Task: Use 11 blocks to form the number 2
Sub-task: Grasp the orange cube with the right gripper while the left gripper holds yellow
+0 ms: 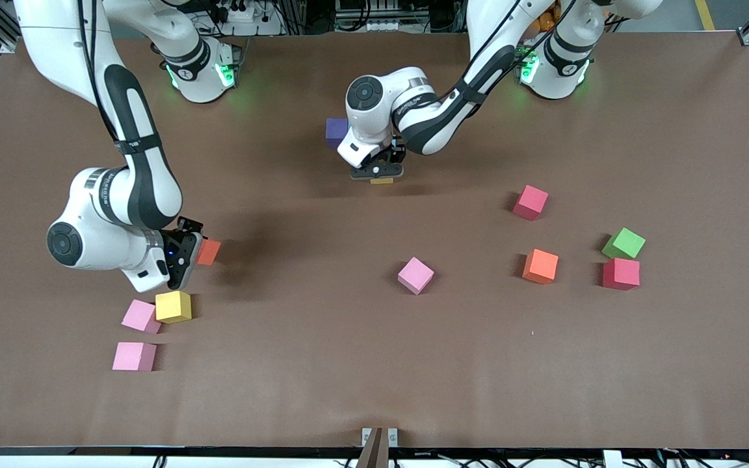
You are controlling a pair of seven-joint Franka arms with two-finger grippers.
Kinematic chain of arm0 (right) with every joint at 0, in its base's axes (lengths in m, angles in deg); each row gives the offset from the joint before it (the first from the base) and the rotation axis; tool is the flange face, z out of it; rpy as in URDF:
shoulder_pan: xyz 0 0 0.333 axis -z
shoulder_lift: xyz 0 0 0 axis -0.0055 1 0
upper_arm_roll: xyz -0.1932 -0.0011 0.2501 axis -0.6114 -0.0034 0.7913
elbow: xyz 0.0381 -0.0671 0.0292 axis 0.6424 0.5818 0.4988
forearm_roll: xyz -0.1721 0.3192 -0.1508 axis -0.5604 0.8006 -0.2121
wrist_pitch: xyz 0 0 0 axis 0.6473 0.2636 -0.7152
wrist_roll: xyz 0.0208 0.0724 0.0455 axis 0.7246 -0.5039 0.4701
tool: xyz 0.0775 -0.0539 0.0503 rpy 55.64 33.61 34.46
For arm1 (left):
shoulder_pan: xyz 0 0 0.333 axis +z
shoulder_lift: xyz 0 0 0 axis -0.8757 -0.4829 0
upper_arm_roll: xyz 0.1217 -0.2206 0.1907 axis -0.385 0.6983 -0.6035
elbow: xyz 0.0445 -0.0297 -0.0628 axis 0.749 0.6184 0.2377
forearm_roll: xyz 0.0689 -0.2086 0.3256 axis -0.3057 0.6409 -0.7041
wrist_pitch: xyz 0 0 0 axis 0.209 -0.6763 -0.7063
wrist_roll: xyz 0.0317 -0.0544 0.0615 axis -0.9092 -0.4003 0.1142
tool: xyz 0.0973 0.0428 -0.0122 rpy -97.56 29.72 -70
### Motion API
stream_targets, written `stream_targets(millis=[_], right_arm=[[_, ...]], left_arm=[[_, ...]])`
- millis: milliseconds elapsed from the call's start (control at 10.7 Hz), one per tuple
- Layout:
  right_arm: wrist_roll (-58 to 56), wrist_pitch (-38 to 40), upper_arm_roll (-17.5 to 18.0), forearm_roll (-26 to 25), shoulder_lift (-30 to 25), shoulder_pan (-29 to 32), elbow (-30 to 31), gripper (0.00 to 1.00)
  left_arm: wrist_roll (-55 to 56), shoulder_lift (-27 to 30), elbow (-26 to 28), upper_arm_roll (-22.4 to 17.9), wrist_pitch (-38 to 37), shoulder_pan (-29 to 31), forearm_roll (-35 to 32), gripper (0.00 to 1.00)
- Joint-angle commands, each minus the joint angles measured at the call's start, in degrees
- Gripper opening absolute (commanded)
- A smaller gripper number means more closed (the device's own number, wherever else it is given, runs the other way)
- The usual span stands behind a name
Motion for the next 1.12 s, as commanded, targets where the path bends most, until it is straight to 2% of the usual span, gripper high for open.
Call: stream_targets(millis=[0,93,187,280,467,746,1026], right_arm=[[0.70,-0.07,-0.11,1.25,-1.23,-0.64,1.10,0.13],[2.01,0.19,-0.10,1.25,-1.40,-1.51,1.01,0.13],[2.19,0.19,-0.10,1.34,-1.58,-2.91,1.10,0.13],[2.19,-0.07,-0.02,1.42,-1.58,-4.32,1.10,0.13],[3.50,-0.07,-0.10,3.09,-1.75,-7.22,1.10,0.13],[7.28,-0.69,-0.10,3.36,-2.28,-11.00,1.10,0.13],[12.37,-1.57,-0.10,3.45,-2.63,-13.81,1.10,0.13]], left_arm=[[1.82,0.07,0.40,0.66,0.60,0.42,-1.71,0.62],[1.82,0.07,0.39,0.66,0.60,0.50,-1.71,0.63],[1.73,0.24,0.39,0.58,0.60,0.59,-1.71,0.77],[1.12,0.42,0.39,0.58,0.60,0.59,-1.80,1.00],[0.94,0.85,0.31,0.58,0.51,1.55,-5.39,1.00],[1.03,4.53,0.48,0.58,-0.89,4.01,-5.76,1.00],[-1.33,10.60,0.22,1.45,-5.02,11.20,-5.67,1.00]])
